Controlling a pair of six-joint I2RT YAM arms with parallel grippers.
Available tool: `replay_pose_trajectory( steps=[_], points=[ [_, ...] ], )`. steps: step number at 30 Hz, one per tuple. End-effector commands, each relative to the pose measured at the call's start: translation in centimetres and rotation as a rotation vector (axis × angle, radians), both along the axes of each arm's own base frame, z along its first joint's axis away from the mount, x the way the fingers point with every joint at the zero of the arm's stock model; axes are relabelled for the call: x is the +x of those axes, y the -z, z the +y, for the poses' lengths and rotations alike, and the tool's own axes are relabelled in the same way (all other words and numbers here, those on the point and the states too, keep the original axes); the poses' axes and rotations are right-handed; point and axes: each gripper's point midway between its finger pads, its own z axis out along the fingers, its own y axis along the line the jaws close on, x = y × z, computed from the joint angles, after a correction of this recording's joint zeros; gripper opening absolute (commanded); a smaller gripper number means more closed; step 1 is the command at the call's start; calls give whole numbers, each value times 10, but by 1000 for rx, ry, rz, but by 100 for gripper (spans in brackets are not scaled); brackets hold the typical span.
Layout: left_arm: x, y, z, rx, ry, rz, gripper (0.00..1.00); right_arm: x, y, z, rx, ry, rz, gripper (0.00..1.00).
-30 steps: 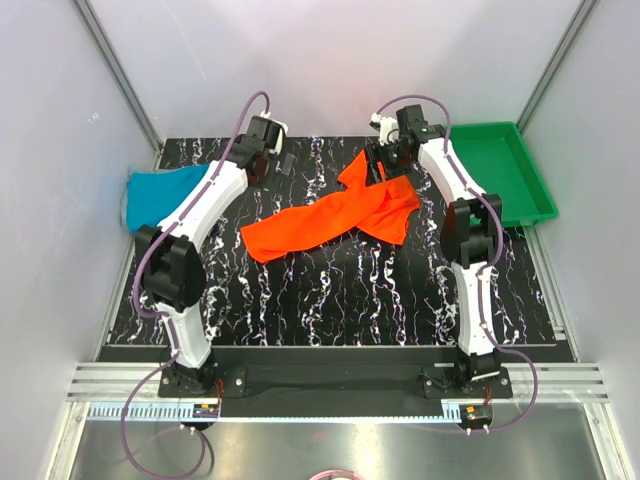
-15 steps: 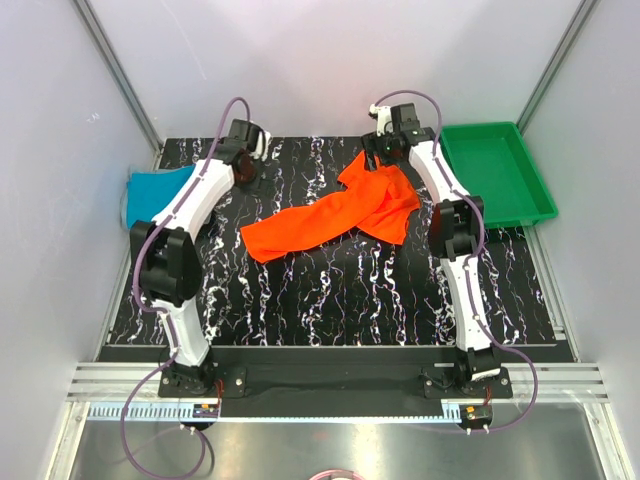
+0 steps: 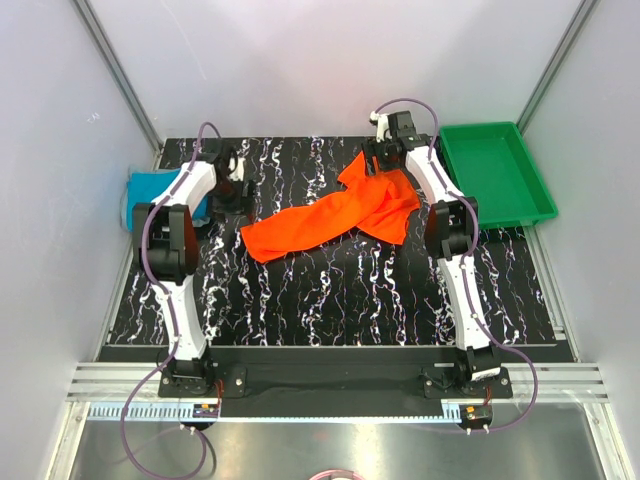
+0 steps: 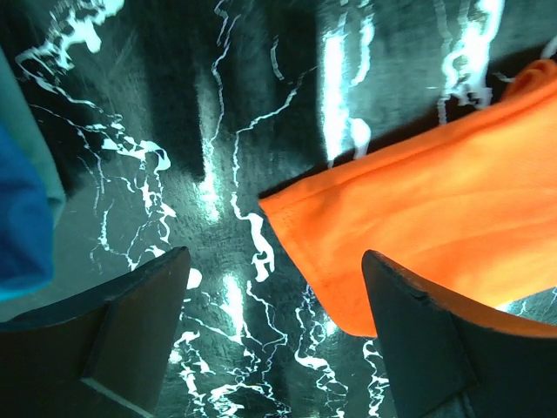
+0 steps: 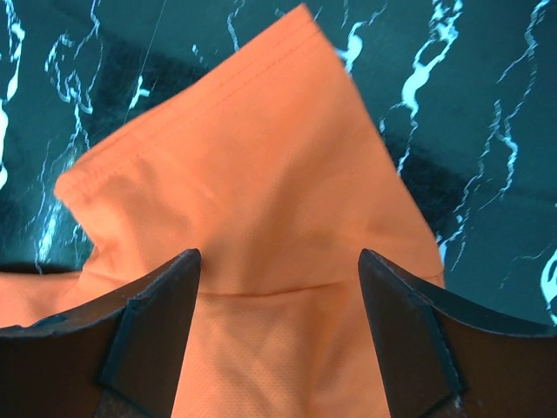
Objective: Fold and stack the t-shirts
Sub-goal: Flatten the tshirt out
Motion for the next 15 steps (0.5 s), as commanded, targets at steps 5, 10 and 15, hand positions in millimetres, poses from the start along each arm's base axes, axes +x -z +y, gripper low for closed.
replay_pose_trajectory(
  steps=[5,10,15],
  points=[
    [-6,6,-10,-122,-24,42,81,33,-25,3,22,51,-143,81],
    [-10,15,-8,-169,-46,77,77,34,-33,11,71,50,-151,81],
    [-3,27,-4,-182,-70,94,75,30,-39,12,93,55,-139,81]
  ],
)
